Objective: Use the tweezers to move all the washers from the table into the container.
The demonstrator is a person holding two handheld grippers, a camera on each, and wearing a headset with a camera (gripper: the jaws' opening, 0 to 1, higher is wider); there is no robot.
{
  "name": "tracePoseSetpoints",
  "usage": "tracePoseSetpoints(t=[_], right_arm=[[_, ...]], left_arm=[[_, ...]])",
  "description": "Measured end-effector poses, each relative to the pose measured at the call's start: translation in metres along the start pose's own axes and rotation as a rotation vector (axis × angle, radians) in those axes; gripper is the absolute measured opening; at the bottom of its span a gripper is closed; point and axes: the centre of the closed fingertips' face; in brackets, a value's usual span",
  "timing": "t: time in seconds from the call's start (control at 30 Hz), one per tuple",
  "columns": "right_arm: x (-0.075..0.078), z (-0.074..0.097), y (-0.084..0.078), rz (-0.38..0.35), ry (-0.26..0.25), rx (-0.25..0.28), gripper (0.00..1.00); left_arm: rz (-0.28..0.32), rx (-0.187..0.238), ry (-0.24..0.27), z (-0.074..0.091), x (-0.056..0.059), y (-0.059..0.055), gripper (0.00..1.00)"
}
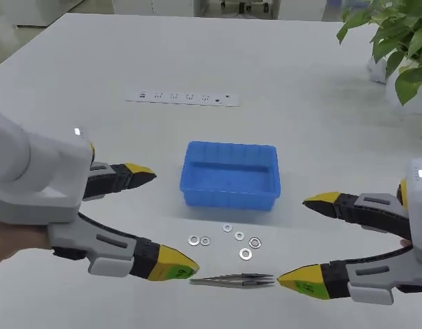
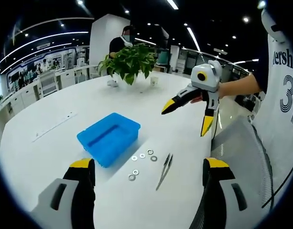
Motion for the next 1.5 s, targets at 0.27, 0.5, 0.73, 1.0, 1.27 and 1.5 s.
tracePoseSetpoints(t=[0.27,0.5,0.73,1.0,1.27,1.5], right_arm=[[0.004,0.003,0.0,-0.008,-0.017,0.009,0.75],[0.007,0.006,-0.002,0.004,-0.034,-0.008,0.76],[0.005,0.003,0.0,0.021,-0.027,-0.027,0.76],[0.004,0.001,0.004,0.023,-0.024,-0.018,0.76],[0.003,0.002,0.004,0.022,-0.021,-0.017,0.76],[0.004,0.004,0.003,0.016,-0.022,-0.017,0.76]], left_arm=[[-0.019,-0.023,-0.01,0.001,0.003,-0.005,0.99],[0.007,0.008,-0.025,-0.002,0.006,-0.002,0.99],[-0.002,-0.002,-0.023,-0.002,0.006,-0.008,0.99],[0.012,-0.011,-0.022,0.001,0.006,-0.012,0.99],[0.024,0.001,-0.019,0.001,0.008,-0.008,0.99],[0.011,-0.025,-0.019,0.001,0.009,-0.013,0.99]])
Point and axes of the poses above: the centre of the closed fingertips' face, and the gripper's own axes: z roughly backward along the fingers, x roughly to its right, y roughly out of its top, and after that the axes turned 8 degrees about -z, right-handed
